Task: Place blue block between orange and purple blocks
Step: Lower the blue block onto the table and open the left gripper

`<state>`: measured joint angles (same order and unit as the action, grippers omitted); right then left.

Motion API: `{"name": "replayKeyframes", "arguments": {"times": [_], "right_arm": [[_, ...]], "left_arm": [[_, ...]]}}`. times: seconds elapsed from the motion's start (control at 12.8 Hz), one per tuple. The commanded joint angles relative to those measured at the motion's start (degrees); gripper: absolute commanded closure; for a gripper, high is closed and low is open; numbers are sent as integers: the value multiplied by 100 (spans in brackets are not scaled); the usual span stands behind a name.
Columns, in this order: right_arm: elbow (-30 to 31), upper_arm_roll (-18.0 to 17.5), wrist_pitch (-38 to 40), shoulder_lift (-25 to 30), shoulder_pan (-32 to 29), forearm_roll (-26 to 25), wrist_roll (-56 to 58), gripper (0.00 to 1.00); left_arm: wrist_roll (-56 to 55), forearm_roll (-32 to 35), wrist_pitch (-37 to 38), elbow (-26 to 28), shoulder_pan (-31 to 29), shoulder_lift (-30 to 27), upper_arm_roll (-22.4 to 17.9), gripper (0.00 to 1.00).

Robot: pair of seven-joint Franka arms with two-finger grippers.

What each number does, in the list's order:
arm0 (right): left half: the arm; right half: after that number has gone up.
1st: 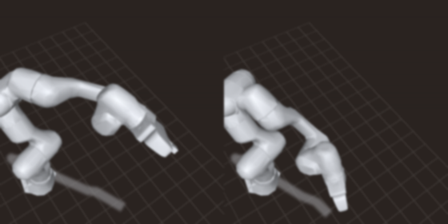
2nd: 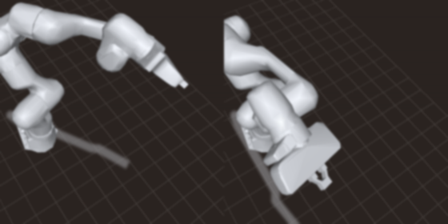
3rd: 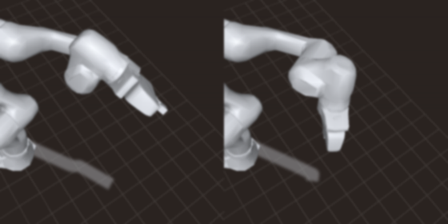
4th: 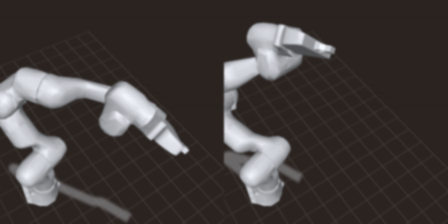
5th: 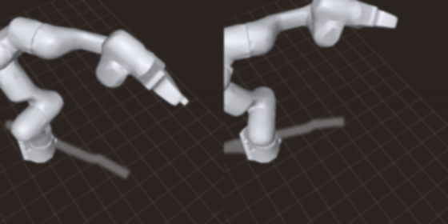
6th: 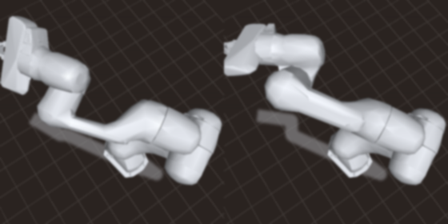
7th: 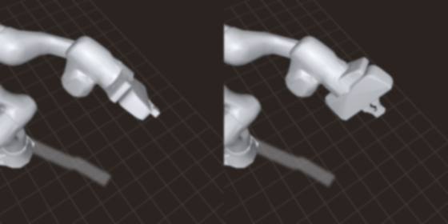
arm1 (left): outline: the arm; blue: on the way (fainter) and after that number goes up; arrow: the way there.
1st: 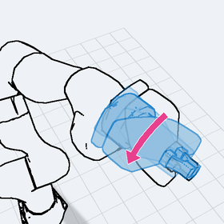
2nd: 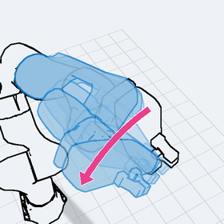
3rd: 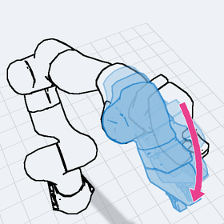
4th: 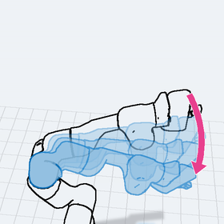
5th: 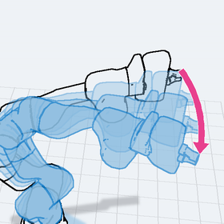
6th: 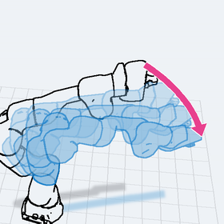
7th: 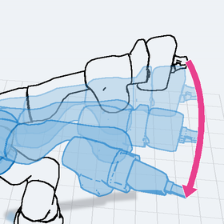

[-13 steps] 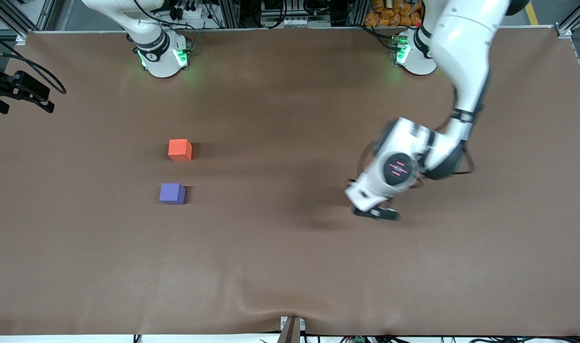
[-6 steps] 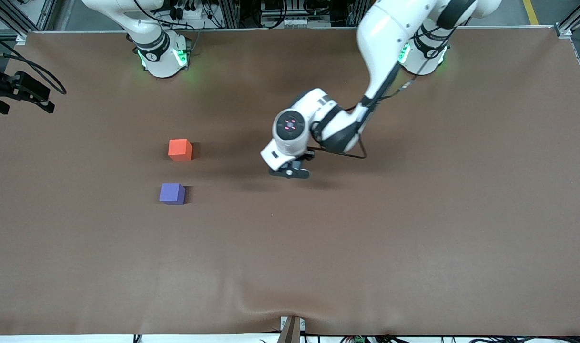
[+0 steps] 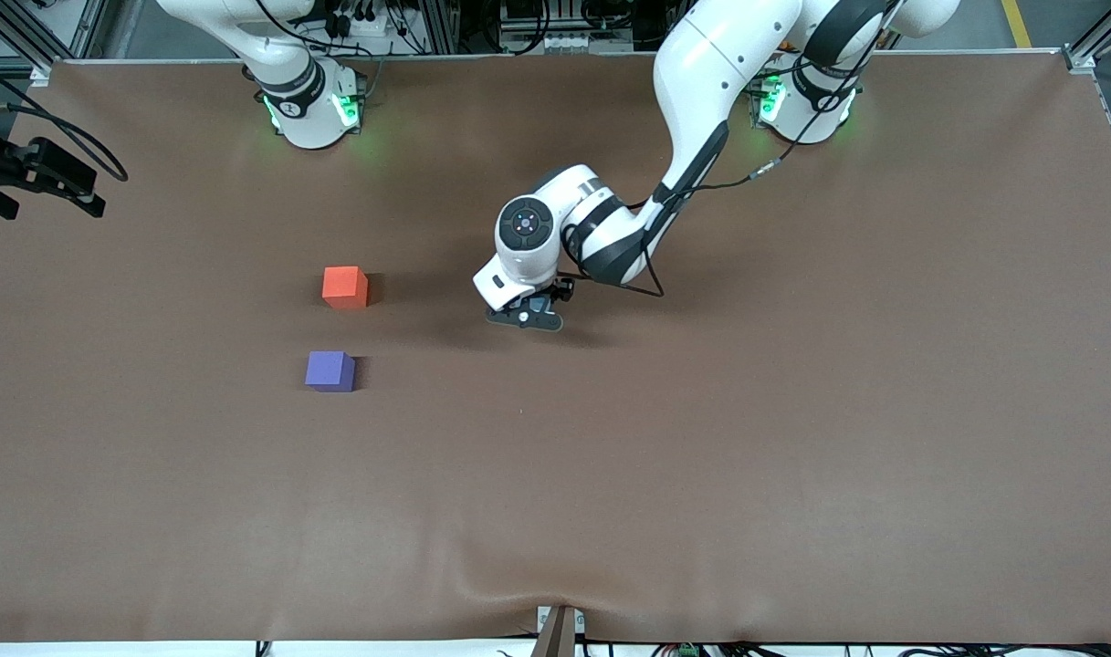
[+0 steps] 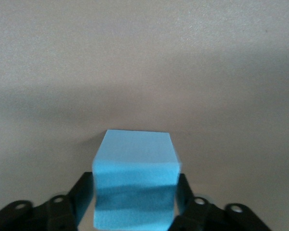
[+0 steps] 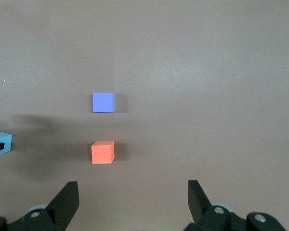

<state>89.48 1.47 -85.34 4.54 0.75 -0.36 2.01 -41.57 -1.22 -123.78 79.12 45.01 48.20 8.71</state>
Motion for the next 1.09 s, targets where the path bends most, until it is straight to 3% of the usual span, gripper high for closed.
{"name": "replayKeyframes", "arguments": {"times": [0.0, 0.23, 0.62, 1.02], "right_arm": [[-54, -86, 17, -33, -110, -52, 98, 0], [-62, -86, -1, -33, -110, -52, 89, 0], [-54, -86, 26, -120, -119, -52, 98, 0], [-54, -112, 26, -752, -31, -52, 98, 0]], "left_arm": [[-97, 140, 73, -125, -114, -283, -97, 0], [-97, 166, 178, -107, -737, -985, -97, 0], [859, 342, 1205, 50, -2363, -1857, -80, 0], [2135, 342, 1216, 963, -3595, -2918, -27, 0]]}}
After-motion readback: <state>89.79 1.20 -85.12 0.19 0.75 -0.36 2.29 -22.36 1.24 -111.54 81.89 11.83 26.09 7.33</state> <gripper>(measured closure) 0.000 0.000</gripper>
